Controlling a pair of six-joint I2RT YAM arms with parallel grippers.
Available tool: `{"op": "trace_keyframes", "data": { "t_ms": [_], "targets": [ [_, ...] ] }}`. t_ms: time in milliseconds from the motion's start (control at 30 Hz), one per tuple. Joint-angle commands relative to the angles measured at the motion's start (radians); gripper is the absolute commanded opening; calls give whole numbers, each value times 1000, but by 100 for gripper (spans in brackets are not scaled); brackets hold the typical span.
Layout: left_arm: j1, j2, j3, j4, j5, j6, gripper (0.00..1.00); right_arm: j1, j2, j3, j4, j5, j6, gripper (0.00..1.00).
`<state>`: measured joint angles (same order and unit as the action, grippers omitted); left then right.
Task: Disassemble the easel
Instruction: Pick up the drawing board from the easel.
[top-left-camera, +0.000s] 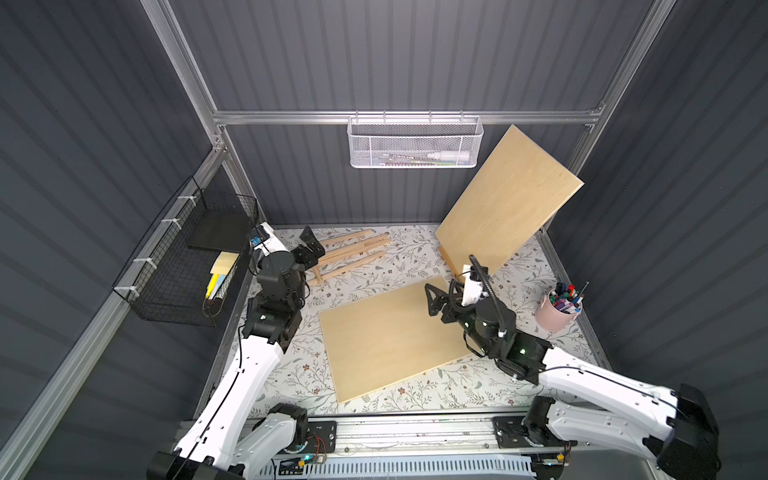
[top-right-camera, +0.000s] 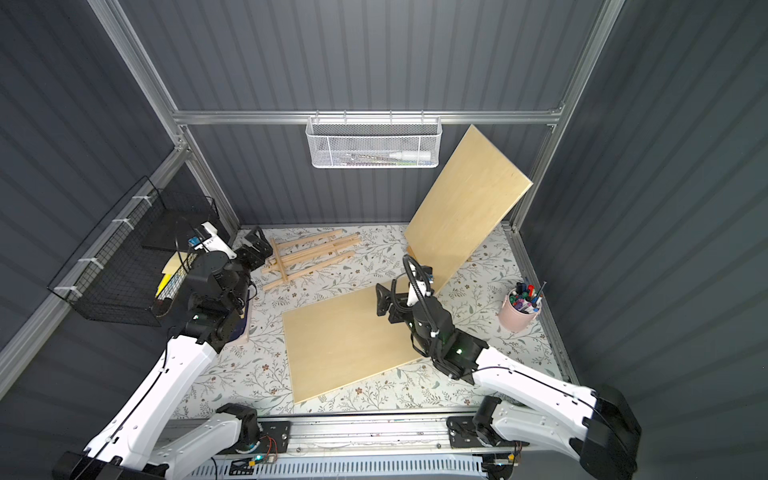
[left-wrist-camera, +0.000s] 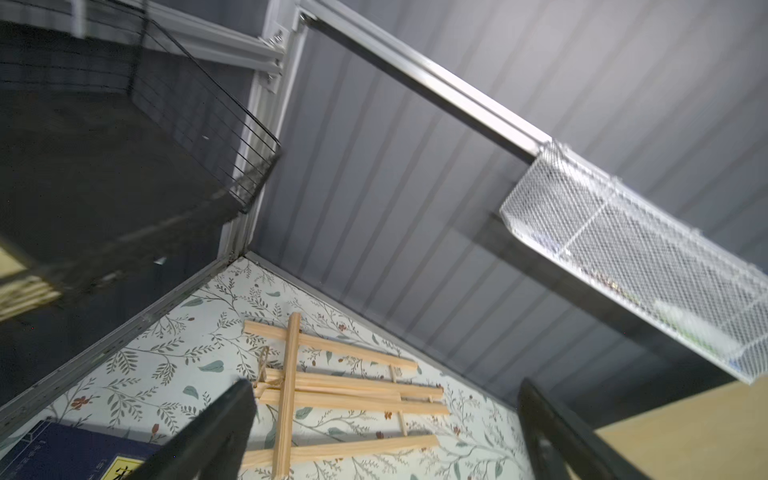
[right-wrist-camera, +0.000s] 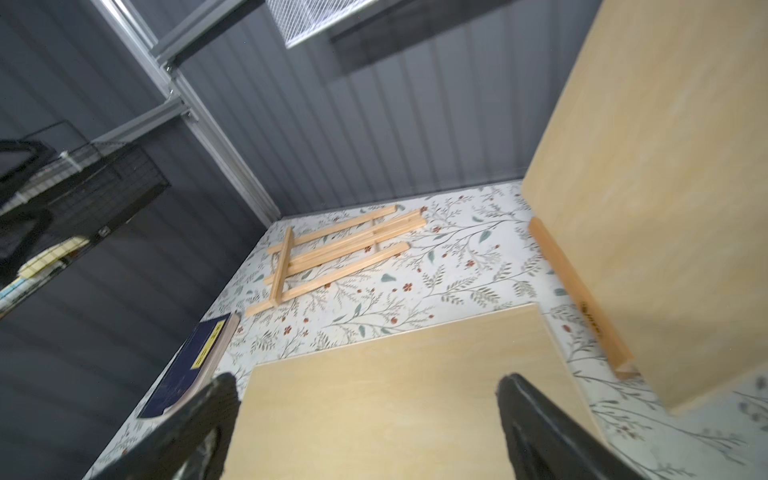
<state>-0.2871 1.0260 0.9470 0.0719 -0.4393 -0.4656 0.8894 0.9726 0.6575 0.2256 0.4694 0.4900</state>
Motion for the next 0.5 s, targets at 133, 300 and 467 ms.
{"op": "trace_keyframes", "data": {
  "t_ms": [133,300,467],
  "targets": [
    [-60,180,19,-23,151,84,100,-103,-235,-165,-119,97,82,99],
    [-88,257,26,-39,168,91,100,-163,-331,-224,-161,116,110,98],
    [-124,296,32,-54,194,93,99,-227,-373,-254,-172,93,114,97]
  ]
}}
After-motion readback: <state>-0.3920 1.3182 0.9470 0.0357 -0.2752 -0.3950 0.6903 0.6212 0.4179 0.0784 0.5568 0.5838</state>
